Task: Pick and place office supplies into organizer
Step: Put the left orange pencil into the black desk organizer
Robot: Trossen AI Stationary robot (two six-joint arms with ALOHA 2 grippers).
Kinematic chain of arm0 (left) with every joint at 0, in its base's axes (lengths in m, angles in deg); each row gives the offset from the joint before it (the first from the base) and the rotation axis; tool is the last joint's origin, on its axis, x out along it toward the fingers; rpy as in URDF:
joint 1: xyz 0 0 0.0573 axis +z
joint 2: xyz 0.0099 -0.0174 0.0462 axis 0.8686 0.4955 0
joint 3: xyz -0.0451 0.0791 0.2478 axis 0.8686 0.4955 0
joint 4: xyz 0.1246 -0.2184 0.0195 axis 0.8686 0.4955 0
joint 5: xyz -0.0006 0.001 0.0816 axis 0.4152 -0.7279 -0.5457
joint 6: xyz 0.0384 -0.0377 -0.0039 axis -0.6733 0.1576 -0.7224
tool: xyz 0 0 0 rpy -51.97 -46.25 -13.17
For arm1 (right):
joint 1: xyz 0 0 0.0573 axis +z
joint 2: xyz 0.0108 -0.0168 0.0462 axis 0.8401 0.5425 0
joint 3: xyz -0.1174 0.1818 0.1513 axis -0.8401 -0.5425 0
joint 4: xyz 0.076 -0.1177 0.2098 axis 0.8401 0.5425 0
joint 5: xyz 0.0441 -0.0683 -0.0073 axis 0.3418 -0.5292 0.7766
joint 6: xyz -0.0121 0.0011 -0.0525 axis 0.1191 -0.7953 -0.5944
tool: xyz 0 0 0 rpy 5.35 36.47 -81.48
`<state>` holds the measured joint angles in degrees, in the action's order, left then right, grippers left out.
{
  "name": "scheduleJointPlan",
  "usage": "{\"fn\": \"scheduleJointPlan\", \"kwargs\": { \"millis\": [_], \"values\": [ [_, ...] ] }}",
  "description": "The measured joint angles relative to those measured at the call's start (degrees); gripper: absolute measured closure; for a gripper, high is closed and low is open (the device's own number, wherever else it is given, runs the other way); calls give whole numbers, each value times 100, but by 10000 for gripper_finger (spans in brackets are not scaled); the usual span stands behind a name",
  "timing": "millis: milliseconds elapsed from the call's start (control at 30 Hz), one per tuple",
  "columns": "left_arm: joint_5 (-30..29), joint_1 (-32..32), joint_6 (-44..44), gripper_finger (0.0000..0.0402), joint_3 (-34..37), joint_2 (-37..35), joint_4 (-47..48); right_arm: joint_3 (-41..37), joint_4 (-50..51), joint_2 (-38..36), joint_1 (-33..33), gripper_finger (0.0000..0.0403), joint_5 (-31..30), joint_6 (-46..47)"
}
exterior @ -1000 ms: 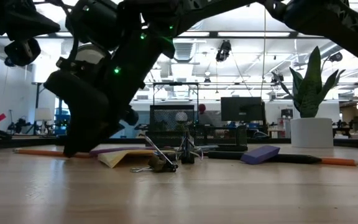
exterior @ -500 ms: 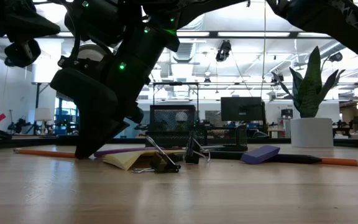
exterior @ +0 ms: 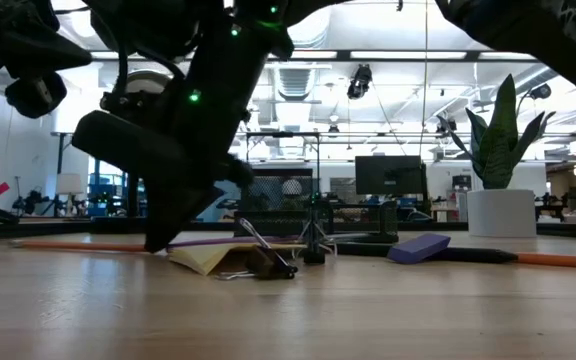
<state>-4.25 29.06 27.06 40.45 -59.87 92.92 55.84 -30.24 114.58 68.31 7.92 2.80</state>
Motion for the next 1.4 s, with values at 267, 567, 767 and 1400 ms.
{"fn": "scheduleJointPlan", "kwargs": {
  "millis": [267,567,767,1400],
  "values": [
    [71,0,-270,402,9,0,4,147,473,-127,237,395,-67,164],
    [74,0,-247,402,11,2,-69,158,425,-312,415,395,-150,-204],
    [55,0,-241,402,37,4,-74,160,796,-433,533,395,102,-692],
    [2282,-4,1705,402,841,1288,-1452,-345,335,-431,661,394,1559,-1463]
  ]
}}
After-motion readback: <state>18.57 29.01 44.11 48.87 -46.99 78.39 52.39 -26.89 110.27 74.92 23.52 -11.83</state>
